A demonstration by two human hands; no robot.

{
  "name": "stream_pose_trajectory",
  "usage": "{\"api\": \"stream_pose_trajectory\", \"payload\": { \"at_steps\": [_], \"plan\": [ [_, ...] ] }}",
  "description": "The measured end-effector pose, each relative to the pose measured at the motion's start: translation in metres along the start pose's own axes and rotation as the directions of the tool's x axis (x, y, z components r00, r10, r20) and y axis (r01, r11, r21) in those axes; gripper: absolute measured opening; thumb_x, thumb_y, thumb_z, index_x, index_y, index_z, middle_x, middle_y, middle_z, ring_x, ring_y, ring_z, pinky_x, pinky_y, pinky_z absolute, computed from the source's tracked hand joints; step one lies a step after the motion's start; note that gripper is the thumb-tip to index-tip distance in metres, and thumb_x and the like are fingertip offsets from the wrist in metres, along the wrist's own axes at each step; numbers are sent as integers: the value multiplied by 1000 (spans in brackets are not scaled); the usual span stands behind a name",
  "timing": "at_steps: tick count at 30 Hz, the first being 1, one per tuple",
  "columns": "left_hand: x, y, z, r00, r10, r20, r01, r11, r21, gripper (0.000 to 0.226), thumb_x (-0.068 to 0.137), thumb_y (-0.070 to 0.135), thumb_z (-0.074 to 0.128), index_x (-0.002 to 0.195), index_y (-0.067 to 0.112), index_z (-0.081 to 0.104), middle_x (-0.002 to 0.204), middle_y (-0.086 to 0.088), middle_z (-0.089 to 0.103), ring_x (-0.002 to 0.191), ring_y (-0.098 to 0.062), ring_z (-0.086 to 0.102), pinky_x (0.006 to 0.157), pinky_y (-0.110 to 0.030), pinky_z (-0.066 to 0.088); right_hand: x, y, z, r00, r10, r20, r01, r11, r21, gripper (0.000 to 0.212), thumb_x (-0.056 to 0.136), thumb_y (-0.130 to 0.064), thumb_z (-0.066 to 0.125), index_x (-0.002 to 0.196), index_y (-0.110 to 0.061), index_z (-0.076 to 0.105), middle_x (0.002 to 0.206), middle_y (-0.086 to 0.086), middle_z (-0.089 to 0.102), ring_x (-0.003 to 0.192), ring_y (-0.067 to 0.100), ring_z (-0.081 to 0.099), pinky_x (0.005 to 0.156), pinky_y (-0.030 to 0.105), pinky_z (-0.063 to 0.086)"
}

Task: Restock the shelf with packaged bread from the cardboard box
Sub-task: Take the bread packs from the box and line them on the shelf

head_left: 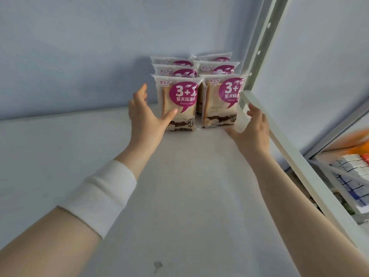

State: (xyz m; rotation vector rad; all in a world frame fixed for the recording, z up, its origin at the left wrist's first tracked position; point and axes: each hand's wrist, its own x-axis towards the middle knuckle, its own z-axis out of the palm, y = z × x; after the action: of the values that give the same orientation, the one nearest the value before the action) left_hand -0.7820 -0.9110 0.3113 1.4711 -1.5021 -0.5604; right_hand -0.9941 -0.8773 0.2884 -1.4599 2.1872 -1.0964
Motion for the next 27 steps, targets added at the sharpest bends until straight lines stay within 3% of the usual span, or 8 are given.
{"api": "stream_pose_trajectory", "payload": {
  "at_steps": [2, 4, 7, 12, 18, 22, 27],
  "plan": [
    [-26, 5, -18, 979, 180, 95, -199, 944, 263, 74, 75, 24, 75, 135, 6, 36, 133, -17, 41, 126, -29, 36, 103, -29, 27, -35, -7, -14, 998, -50, 44, 57, 986, -158, 81, 77, -28, 73, 142, -15, 27, 141, 11, 34, 132, 28, 29, 108, 39, 29],
    [-59, 13, -35, 913, 286, 292, -396, 798, 456, 70, 75, 26, 74, 132, 7, 39, 132, -18, 38, 123, -33, 34, 99, -36, 32, -77, -14, -28, 991, -99, 92, 125, 924, -361, 80, 78, -31, 71, 142, -15, 27, 141, 12, 31, 131, 30, 28, 104, 41, 32],
    [-117, 31, -56, 793, 295, 532, -587, 603, 540, 70, 77, 30, 71, 133, 10, 34, 132, -16, 30, 121, -34, 32, 93, -42, 41, -152, -20, -52, 990, -111, 92, 144, 783, -605, 74, 81, -31, 69, 140, -13, 28, 142, 15, 27, 130, 33, 27, 99, 44, 36],
    [-225, 66, -84, 610, 252, 751, -747, 501, 437, 62, 83, 31, 65, 131, 11, 32, 128, -15, 31, 117, -31, 35, 86, -37, 41, -282, -9, -104, 997, 19, 71, 31, 758, -652, 63, 85, -20, 63, 138, -13, 30, 142, 15, 25, 129, 35, 26, 96, 43, 38],
    [-361, 114, -52, 405, 331, 852, -863, 448, 236, 53, 85, 32, 61, 127, 12, 34, 125, -13, 33, 115, -29, 37, 86, -39, 42, -405, 63, -187, 962, 269, -49, -238, 738, -631, 52, 87, -11, 56, 135, -12, 33, 135, 16, 30, 126, 36, 29, 95, 45, 41],
    [-470, 120, 9, 258, 259, 931, -907, 397, 141, 53, 85, 28, 61, 128, 11, 34, 129, -15, 33, 117, -30, 38, 91, -41, 43, -492, 145, -229, 859, 511, -44, -413, 639, -649, 49, 86, -10, 53, 132, -11, 34, 134, 16, 30, 123, 35, 31, 91, 44, 43],
    [-599, 106, 92, 31, 46, 998, -918, 397, 10, 59, 84, 35, 62, 129, 11, 32, 129, -14, 33, 118, -30, 36, 93, -41, 40, -589, 259, -262, 641, 764, -74, -616, 454, -644, 45, 85, -8, 55, 125, -12, 36, 129, 14, 33, 118, 33, 34, 87, 42, 43]
  ]
}}
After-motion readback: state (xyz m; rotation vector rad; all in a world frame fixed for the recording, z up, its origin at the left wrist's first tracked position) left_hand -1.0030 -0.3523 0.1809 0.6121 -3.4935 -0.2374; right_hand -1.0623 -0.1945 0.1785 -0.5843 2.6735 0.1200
